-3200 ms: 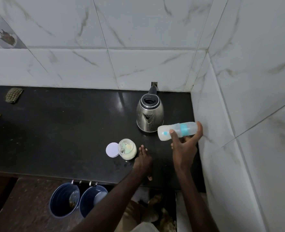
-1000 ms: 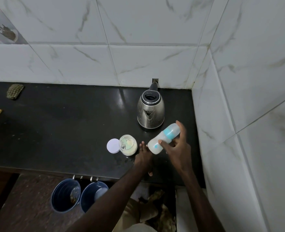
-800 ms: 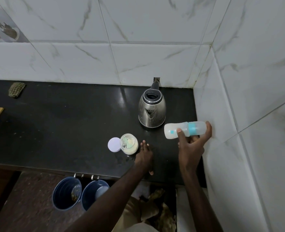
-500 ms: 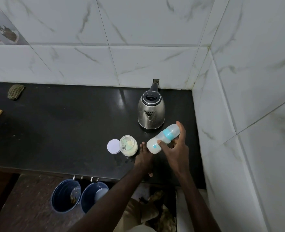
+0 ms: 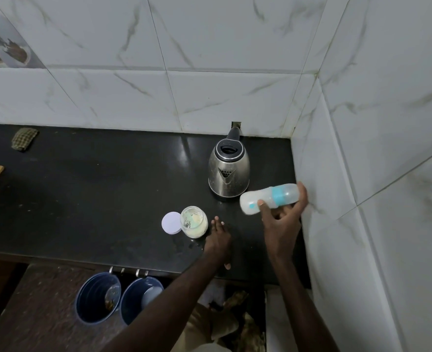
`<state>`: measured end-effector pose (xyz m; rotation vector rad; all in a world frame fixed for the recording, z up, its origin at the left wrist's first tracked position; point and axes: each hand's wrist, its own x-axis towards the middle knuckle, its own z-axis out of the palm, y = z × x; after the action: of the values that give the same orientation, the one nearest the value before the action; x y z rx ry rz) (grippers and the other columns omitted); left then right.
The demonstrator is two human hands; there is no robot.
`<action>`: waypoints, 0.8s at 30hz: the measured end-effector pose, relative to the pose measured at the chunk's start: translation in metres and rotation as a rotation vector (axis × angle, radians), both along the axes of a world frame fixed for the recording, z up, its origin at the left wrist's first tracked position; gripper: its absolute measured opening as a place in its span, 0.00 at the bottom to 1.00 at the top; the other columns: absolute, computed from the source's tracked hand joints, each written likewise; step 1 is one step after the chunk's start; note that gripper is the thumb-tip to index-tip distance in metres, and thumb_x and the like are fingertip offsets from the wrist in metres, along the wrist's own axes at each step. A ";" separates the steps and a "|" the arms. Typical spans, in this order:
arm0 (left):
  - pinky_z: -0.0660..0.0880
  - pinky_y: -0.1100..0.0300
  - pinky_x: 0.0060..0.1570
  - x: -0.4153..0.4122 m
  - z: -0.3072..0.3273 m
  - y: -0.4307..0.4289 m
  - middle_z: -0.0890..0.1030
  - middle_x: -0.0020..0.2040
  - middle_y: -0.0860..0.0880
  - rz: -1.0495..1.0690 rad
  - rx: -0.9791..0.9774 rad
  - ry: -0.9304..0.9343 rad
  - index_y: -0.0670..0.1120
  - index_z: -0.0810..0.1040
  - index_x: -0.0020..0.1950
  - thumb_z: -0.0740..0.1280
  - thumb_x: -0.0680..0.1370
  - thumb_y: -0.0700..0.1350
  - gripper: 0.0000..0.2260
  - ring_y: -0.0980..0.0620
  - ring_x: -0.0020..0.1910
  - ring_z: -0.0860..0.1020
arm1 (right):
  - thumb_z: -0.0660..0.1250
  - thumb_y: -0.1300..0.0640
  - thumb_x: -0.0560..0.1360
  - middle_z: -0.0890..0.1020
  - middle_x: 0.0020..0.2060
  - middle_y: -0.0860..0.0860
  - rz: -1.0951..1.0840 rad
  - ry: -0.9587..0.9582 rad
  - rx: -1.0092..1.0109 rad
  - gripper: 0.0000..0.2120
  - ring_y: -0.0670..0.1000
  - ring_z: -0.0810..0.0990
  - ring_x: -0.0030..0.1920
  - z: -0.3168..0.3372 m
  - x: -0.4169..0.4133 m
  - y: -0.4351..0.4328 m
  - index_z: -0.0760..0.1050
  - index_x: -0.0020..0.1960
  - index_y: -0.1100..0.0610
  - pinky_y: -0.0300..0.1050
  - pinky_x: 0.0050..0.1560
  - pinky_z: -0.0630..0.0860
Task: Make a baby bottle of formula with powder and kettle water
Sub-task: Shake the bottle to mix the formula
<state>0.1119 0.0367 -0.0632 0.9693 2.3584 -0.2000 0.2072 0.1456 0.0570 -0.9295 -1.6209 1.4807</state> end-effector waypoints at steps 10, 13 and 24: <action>0.62 0.44 0.77 -0.001 -0.001 -0.002 0.40 0.79 0.28 -0.001 -0.004 0.004 0.30 0.42 0.80 0.86 0.59 0.49 0.68 0.32 0.81 0.45 | 0.79 0.56 0.74 0.78 0.67 0.52 -0.100 -0.046 -0.053 0.44 0.55 0.87 0.53 -0.001 -0.001 -0.001 0.57 0.79 0.37 0.46 0.34 0.85; 0.60 0.42 0.78 -0.002 0.001 -0.005 0.36 0.80 0.32 0.039 0.031 -0.055 0.38 0.38 0.82 0.86 0.60 0.47 0.68 0.34 0.81 0.41 | 0.80 0.54 0.71 0.79 0.66 0.50 0.281 -0.274 0.037 0.46 0.50 0.86 0.52 -0.009 -0.002 -0.003 0.58 0.78 0.35 0.52 0.40 0.87; 0.57 0.44 0.79 -0.001 0.004 -0.005 0.39 0.81 0.32 0.054 0.077 -0.060 0.38 0.39 0.83 0.86 0.60 0.45 0.68 0.34 0.81 0.42 | 0.80 0.53 0.72 0.80 0.64 0.50 0.243 -0.280 0.020 0.45 0.50 0.86 0.48 -0.013 -0.004 -0.011 0.57 0.79 0.36 0.46 0.37 0.85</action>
<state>0.1105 0.0319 -0.0593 0.9333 2.3490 -0.0586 0.2035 0.1341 0.0442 -0.9905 -2.0079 1.5440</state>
